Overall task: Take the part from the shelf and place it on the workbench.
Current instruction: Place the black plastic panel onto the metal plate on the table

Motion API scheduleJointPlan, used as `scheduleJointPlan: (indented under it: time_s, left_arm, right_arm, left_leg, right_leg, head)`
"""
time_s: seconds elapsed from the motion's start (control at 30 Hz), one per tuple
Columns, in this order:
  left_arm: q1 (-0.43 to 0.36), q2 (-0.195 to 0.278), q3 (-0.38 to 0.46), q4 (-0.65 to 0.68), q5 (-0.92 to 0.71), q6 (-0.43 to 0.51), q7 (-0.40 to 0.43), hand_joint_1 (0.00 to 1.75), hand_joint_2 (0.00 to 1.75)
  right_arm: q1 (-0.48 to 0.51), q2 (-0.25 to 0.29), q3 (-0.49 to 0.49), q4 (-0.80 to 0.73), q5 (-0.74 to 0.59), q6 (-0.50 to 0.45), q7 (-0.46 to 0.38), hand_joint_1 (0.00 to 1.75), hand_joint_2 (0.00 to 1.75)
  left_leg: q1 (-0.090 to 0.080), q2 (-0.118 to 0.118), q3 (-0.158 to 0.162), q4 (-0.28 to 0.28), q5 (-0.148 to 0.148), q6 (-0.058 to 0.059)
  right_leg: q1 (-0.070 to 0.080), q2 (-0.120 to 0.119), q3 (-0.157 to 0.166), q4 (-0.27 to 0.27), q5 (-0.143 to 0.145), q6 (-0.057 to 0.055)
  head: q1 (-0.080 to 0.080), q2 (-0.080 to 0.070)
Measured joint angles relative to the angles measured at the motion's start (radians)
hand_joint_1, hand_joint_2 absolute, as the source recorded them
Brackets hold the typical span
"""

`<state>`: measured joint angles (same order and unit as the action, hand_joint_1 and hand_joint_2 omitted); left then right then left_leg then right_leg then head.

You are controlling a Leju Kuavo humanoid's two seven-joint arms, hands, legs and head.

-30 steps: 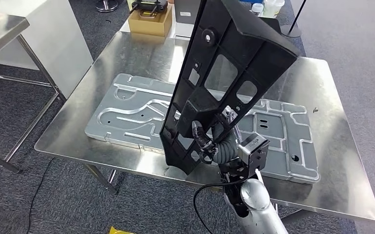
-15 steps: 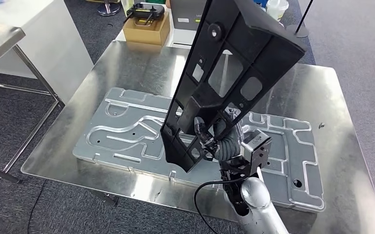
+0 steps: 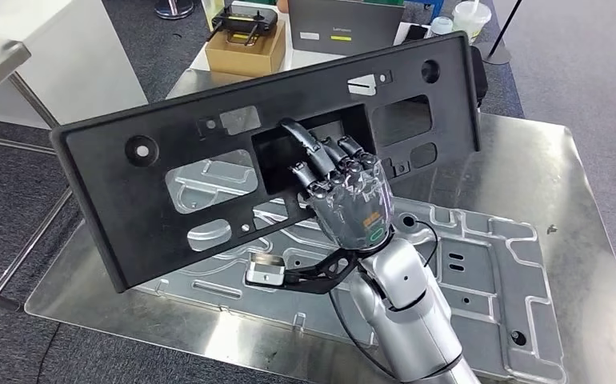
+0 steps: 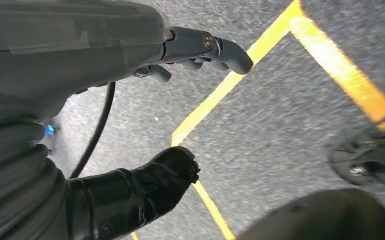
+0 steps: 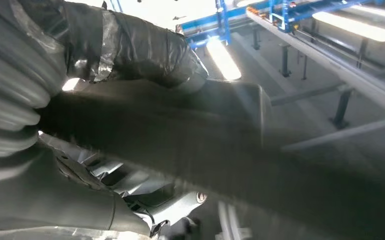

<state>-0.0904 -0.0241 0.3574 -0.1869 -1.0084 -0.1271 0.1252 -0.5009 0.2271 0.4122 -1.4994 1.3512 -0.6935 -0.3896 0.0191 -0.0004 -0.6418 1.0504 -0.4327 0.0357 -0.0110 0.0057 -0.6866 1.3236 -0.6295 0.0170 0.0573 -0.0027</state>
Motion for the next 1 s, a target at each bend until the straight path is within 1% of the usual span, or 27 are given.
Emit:
scheduleJointPlan:
  time_s: [0.03, 0.07, 0.1, 0.13, 0.17, 0.23, 0.3, 0.33, 0.37, 0.4, 0.43, 0.47, 0.5, 0.53, 0.57, 0.6, 0.63, 0.67, 0.73, 0.77, 0.8, 0.83, 0.87, 0.9, 0.93, 0.97, 1.0]
  left_arm:
    - [-0.002, -0.002, -0.001, 0.000, -0.005, -0.003, 0.000, 0.00, 1.75]
    - [-0.003, -0.004, -0.002, 0.000, -0.008, -0.006, 0.001, 0.00, 1.75]
    - [-0.002, -0.006, -0.002, 0.000, -0.013, -0.009, 0.002, 0.00, 1.75]
    - [-0.002, -0.008, -0.002, 0.000, -0.017, -0.011, 0.003, 0.00, 1.75]
    - [-0.002, -0.010, -0.002, 0.000, -0.021, -0.012, 0.003, 0.00, 1.75]
    - [-0.003, -0.014, -0.003, 0.000, -0.027, -0.014, 0.003, 0.00, 1.75]
    - [-0.005, -0.016, -0.003, 0.000, -0.030, -0.015, 0.003, 0.00, 1.75]
    - [-0.006, -0.016, -0.003, 0.000, -0.031, -0.015, 0.003, 0.00, 1.75]
    - [-0.007, -0.016, -0.003, 0.000, -0.031, -0.014, 0.003, 0.00, 1.75]
    - [-0.008, -0.016, -0.003, 0.000, -0.033, -0.013, 0.004, 0.00, 1.75]
    - [-0.009, -0.016, -0.003, 0.000, -0.035, -0.011, 0.004, 0.00, 1.75]
    - [-0.009, -0.016, -0.003, 0.000, -0.037, -0.010, 0.005, 0.00, 1.75]
    - [-0.009, -0.016, -0.003, 0.000, -0.039, -0.010, 0.006, 0.00, 1.75]
    - [-0.009, -0.016, -0.003, 0.000, -0.041, -0.009, 0.007, 0.00, 1.75]
    - [-0.009, -0.016, -0.003, 0.000, -0.041, -0.009, 0.008, 0.00, 1.75]
    - [-0.009, -0.016, -0.003, 0.000, -0.042, -0.008, 0.008, 0.00, 1.75]
    - [-0.009, -0.016, -0.002, 0.000, -0.043, -0.008, 0.008, 0.00, 1.75]
    - [-0.010, -0.016, -0.002, 0.000, -0.045, -0.008, 0.007, 0.00, 1.75]
    - [-0.013, -0.016, -0.002, 0.000, -0.050, -0.009, 0.004, 0.00, 1.75]
    - [-0.015, -0.016, -0.002, 0.000, -0.053, -0.011, 0.002, 0.00, 1.75]
    - [-0.016, -0.016, -0.002, 0.000, -0.054, -0.013, 0.000, 0.00, 1.75]
    - [-0.017, -0.016, -0.002, 0.000, -0.055, -0.017, -0.001, 0.00, 1.75]
    - [-0.018, -0.017, -0.002, 0.000, -0.056, -0.021, -0.002, 0.00, 1.75]
    - [-0.020, -0.017, -0.002, 0.000, -0.057, -0.025, -0.003, 0.00, 1.75]
    - [-0.022, -0.017, -0.002, 0.000, -0.058, -0.028, -0.004, 0.00, 1.75]
    - [-0.023, -0.017, -0.002, 0.000, -0.060, -0.028, -0.006, 0.00, 1.75]
    - [-0.024, -0.017, -0.002, 0.000, -0.063, -0.026, -0.008, 0.00, 1.75]
  right_arm:
    - [0.002, 0.013, -0.025, 0.003, 0.024, 0.000, -0.004, 1.73, 1.75]
    - [0.001, 0.024, -0.046, 0.003, 0.043, 0.000, 0.006, 1.73, 1.75]
    - [-0.003, 0.032, -0.061, 0.001, 0.072, 0.000, 0.035, 1.73, 1.75]
    - [-0.007, 0.035, -0.068, 0.000, 0.099, 0.000, 0.079, 1.73, 1.75]
    - [-0.014, 0.032, -0.067, -0.001, 0.120, 0.000, 0.135, 1.73, 1.75]
    - [-0.031, 0.012, -0.048, 0.001, 0.132, 0.000, 0.247, 1.73, 1.75]
    - [-0.047, -0.013, -0.023, 0.006, 0.133, 0.000, 0.329, 1.73, 1.75]
    - [-0.054, -0.025, -0.009, 0.009, 0.134, 0.000, 0.357, 1.73, 1.75]
    - [-0.060, -0.036, 0.009, 0.013, 0.134, 0.000, 0.382, 1.73, 1.75]
    - [-0.067, -0.048, 0.033, 0.018, 0.135, 0.000, 0.407, 1.73, 1.75]
    - [-0.075, -0.061, 0.061, 0.024, 0.135, 0.000, 0.434, 1.73, 1.75]
    - [-0.080, -0.074, 0.089, 0.030, 0.135, 0.000, 0.457, 1.73, 1.75]
    - [-0.084, -0.087, 0.116, 0.036, 0.135, 0.000, 0.478, 1.73, 1.75]
    - [-0.086, -0.098, 0.138, 0.040, 0.135, 0.000, 0.492, 1.73, 1.75]
    - [-0.089, -0.108, 0.156, 0.044, 0.135, 0.000, 0.505, 1.73, 1.75]
    - [-0.094, -0.117, 0.174, 0.048, 0.135, 0.000, 0.520, 1.73, 1.75]
    - [-0.104, -0.126, 0.193, 0.054, 0.135, 0.000, 0.540, 1.73, 1.75]
    - [-0.116, -0.135, 0.216, 0.062, 0.135, 0.000, 0.567, 1.73, 1.75]
    - [-0.145, -0.155, 0.279, 0.086, 0.135, 0.000, 0.639, 1.73, 1.75]
    - [-0.157, -0.164, 0.313, 0.100, 0.135, 0.000, 0.667, 1.73, 1.75]
    - [-0.164, -0.172, 0.344, 0.114, 0.135, 0.000, 0.682, 1.73, 1.75]
    - [-0.169, -0.177, 0.364, 0.127, 0.135, 0.000, 0.679, 1.73, 1.75]
    - [-0.172, -0.181, 0.377, 0.138, 0.135, 0.000, 0.665, 1.73, 1.75]
    - [-0.175, -0.184, 0.386, 0.152, 0.135, 0.000, 0.656, 1.73, 1.75]
    - [-0.180, -0.187, 0.399, 0.169, 0.135, 0.000, 0.657, 1.73, 1.75]
    - [-0.184, -0.190, 0.417, 0.190, 0.135, 0.000, 0.671, 1.73, 1.75]
    - [-0.188, -0.192, 0.439, 0.214, 0.135, 0.000, 0.688, 1.73, 1.75]
  left_leg:
    - [0.000, -0.003, 0.009, 0.000, -0.006, -0.001]
    - [0.000, -0.005, 0.019, 0.000, -0.012, -0.004]
    - [0.000, -0.005, 0.028, -0.001, -0.017, -0.006]
    - [-0.001, -0.006, 0.033, -0.002, -0.020, -0.010]
    - [-0.001, -0.006, 0.035, -0.003, -0.022, -0.015]
    - [-0.001, -0.006, 0.035, -0.010, -0.022, -0.027]
    - [0.000, -0.004, 0.036, -0.010, -0.027, -0.037]
    - [-0.001, -0.003, 0.030, 0.009, -0.041, -0.040]
    - [-0.001, -0.003, 0.012, 0.048, -0.063, -0.042]
    - [0.000, -0.003, -0.016, 0.107, -0.091, -0.043]
    - [0.000, -0.003, -0.051, 0.173, -0.117, -0.045]
    - [0.000, -0.003, -0.080, 0.224, -0.130, -0.047]
    - [0.000, -0.003, -0.096, 0.246, -0.125, -0.048]
    - [0.000, -0.003, -0.094, 0.230, -0.102, -0.049]
    - [0.001, -0.003, -0.074, 0.179, -0.064, -0.049]
    - [0.001, -0.003, -0.047, 0.116, -0.030, -0.047]
    - [-0.001, -0.003, -0.020, 0.057, -0.008, -0.044]
    - [-0.002, -0.004, -0.003, 0.019, 0.003, -0.041]
    - [-0.006, -0.005, 0.005, -0.002, -0.002, -0.033]
    - [-0.004, -0.005, 0.006, -0.004, -0.002, -0.029]
    - [-0.002, -0.004, 0.010, -0.009, -0.001, -0.024]
    - [0.001, -0.004, 0.014, -0.014, 0.000, -0.019]
    - [0.004, -0.003, 0.018, -0.018, 0.000, -0.014]
    - [0.004, -0.003, 0.021, -0.019, -0.001, -0.011]
    - [0.004, -0.003, 0.022, -0.019, -0.003, -0.008]
    - [0.005, -0.003, 0.023, -0.018, -0.004, -0.008]
    - [0.005, -0.003, 0.026, -0.018, -0.006, -0.008]
  right_leg:
    - [-0.001, 0.000, -0.005, -0.026, 0.039, -0.002]
    - [-0.001, 0.000, 0.007, -0.084, 0.090, -0.006]
    - [0.001, -0.001, 0.027, -0.150, 0.132, -0.011]
    - [0.005, -0.003, 0.047, -0.208, 0.160, -0.017]
    - [0.010, -0.004, 0.060, -0.246, 0.172, -0.022]
    - [0.016, -0.004, 0.067, -0.271, 0.169, -0.029]
    - [0.010, -0.002, 0.078, -0.289, 0.174, -0.037]
    - [0.007, -0.002, 0.086, -0.299, 0.178, -0.042]
    - [0.005, -0.002, 0.093, -0.306, 0.180, -0.046]
    - [0.007, -0.003, 0.096, -0.308, 0.179, -0.050]
    - [0.009, -0.003, 0.097, -0.307, 0.177, -0.053]
    - [0.010, -0.002, 0.098, -0.306, 0.174, -0.055]
    - [0.011, -0.001, 0.099, -0.303, 0.170, -0.056]
    - [0.012, 0.000, 0.101, -0.300, 0.166, -0.055]
    - [0.011, 0.000, 0.104, -0.295, 0.160, -0.053]
    - [0.011, 0.001, 0.107, -0.290, 0.153, -0.050]
    - [0.013, 0.001, 0.107, -0.283, 0.146, -0.046]
    - [0.014, 0.001, 0.105, -0.278, 0.142, -0.042]
    - [0.017, 0.002, 0.101, -0.275, 0.139, -0.035]
    - [0.018, 0.002, 0.101, -0.277, 0.137, -0.032]
    - [0.017, 0.002, 0.100, -0.272, 0.133, -0.028]
    - [0.017, 0.001, 0.093, -0.254, 0.121, -0.023]
    - [0.015, 0.001, 0.077, -0.217, 0.101, -0.018]
    - [0.011, 0.000, 0.050, -0.163, 0.077, -0.013]
    - [0.008, 0.000, 0.014, -0.098, 0.051, -0.009]
    - [0.005, 0.000, -0.020, -0.041, 0.035, -0.006]
    - [0.002, -0.001, -0.043, -0.009, 0.036, -0.004]
  head:
    - [0.000, 0.000]
    - [0.000, 0.000]
    - [0.000, 0.000]
    - [0.000, 0.000]
    - [0.000, 0.000]
    - [-0.001, 0.000]
    - [-0.001, 0.000]
    - [-0.001, 0.000]
    - [-0.001, 0.000]
    - [-0.001, 0.000]
    - [-0.002, 0.000]
    - [-0.002, 0.000]
    - [-0.002, 0.000]
    - [-0.002, 0.000]
    - [-0.002, 0.000]
    - [-0.002, 0.000]
    - [-0.002, 0.000]
    - [-0.002, 0.000]
    - [-0.001, 0.000]
    - [-0.001, 0.000]
    - [-0.001, 0.000]
    - [-0.001, 0.000]
    - [0.000, 0.000]
    - [0.000, 0.000]
    - [0.000, 0.000]
    - [0.000, 0.000]
    - [0.000, 0.000]
